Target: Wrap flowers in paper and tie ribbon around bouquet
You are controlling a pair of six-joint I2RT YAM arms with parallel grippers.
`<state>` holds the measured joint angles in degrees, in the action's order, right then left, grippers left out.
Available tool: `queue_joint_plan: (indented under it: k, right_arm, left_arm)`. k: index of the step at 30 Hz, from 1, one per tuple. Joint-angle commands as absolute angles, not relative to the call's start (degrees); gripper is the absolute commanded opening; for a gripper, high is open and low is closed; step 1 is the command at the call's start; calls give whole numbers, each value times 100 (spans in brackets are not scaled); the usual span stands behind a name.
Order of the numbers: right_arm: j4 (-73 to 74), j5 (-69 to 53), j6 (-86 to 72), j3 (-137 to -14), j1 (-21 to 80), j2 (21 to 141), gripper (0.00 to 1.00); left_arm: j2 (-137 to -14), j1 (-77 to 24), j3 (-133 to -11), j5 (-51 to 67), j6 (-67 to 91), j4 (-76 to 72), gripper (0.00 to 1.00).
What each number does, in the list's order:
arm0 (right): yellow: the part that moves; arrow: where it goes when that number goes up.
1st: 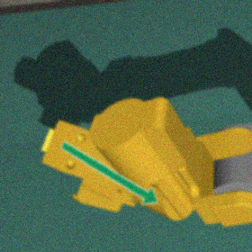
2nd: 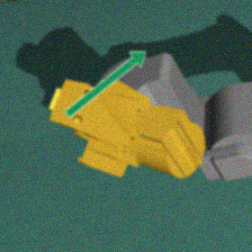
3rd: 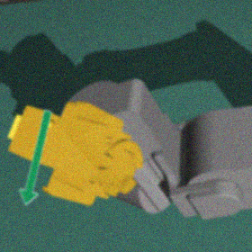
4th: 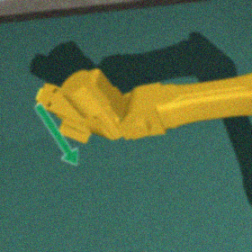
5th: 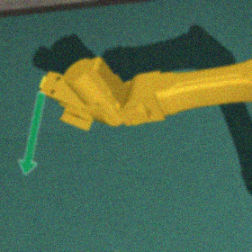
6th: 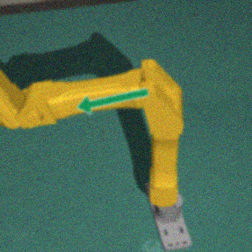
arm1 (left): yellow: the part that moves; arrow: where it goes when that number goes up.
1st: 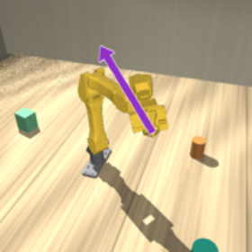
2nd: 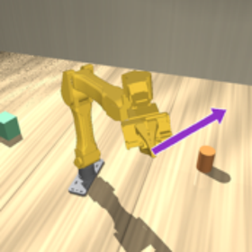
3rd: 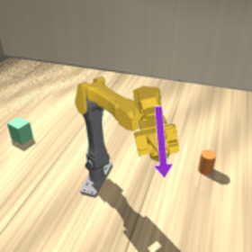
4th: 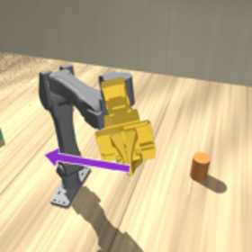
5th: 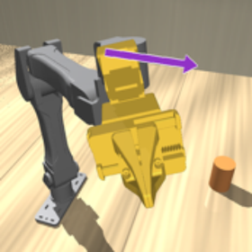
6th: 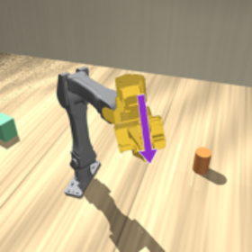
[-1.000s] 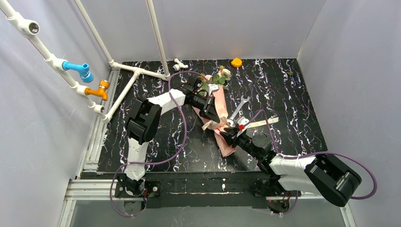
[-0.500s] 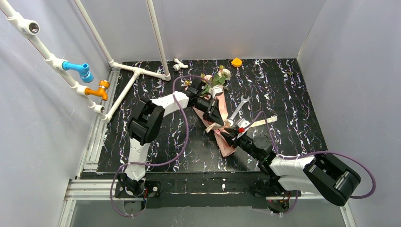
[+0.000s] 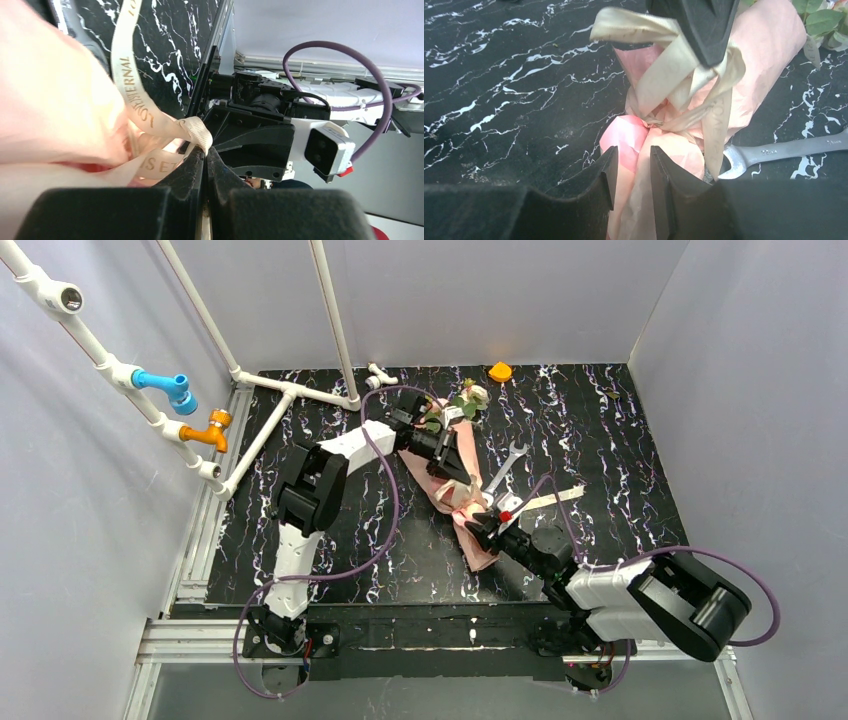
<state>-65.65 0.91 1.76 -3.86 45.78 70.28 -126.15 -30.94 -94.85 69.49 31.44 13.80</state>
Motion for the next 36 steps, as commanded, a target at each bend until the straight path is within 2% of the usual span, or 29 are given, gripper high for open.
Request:
queue_joint_plan:
  k: [1, 9, 16, 20, 24, 28, 32, 36]
  right_arm:
    - [-7255, 77, 358, -481, 4597, 7356, 38]
    - [-7776, 268, 435, -769, 4597, 7795, 36]
    - [-7748, 572, 780, -1041, 4597, 7990, 29]
    - [-7749, 850, 947, -1202, 4597, 8081, 29]
    - [-7628, 664, 794, -1135, 4597, 7764, 35]
    - [-6168, 466, 613, -1130, 4597, 6980, 45]
    - [-6028, 811, 688, -757, 4597, 6394, 45]
    - [-5894, 819, 834, -1033, 4595, 6442, 42]
  left_arm:
    - [-12825, -2882, -9842, 7196, 2882, 1867, 0]
    - [-12956, -2848, -9926, 7189, 2707, 2124, 0]
    - [-12881, -2849, -9867, 7200, 2642, 2136, 0]
    - [-12844, -2848, -9806, 7198, 2624, 2131, 0]
    - [-12811, -2819, -9804, 7181, 2602, 2141, 0]
    - [-12778, -2759, -9847, 7170, 2608, 2178, 0]
    - [-12758, -2735, -9826, 7194, 2582, 2162, 0]
    - [-12769, -2734, -9806, 7190, 2584, 2184, 0]
